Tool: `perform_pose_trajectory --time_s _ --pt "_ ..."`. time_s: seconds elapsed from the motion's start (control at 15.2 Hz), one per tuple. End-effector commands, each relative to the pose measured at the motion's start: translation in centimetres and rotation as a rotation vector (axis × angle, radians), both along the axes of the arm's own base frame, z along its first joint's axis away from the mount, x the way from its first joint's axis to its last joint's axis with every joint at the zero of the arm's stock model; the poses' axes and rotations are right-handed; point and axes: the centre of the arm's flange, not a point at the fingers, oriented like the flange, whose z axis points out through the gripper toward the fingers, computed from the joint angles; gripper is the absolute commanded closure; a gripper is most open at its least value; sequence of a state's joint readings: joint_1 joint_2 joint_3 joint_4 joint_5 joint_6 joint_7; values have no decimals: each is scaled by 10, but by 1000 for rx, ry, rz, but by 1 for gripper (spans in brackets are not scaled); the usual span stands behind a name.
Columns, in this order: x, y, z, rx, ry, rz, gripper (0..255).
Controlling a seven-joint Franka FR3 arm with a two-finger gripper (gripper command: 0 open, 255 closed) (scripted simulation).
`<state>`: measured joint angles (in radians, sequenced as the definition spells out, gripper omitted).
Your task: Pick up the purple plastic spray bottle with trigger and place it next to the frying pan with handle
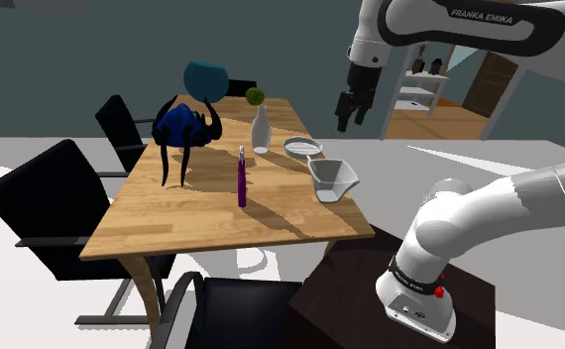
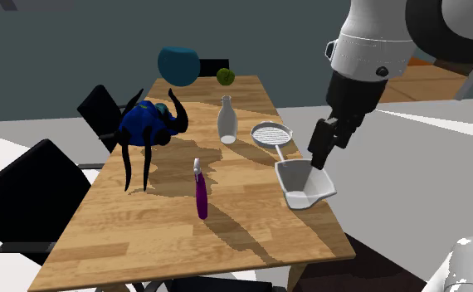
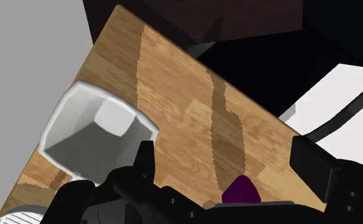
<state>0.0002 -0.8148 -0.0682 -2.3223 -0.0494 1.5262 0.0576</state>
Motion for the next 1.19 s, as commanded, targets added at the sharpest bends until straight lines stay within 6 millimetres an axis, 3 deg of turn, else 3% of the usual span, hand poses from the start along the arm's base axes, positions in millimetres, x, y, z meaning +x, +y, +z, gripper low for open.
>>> perform_pose_trajectory --time_s 0.0,1.12 --pt "0 0 0 0 0 0 0" --pt "121 95 -155 -81 -148 -131 0"
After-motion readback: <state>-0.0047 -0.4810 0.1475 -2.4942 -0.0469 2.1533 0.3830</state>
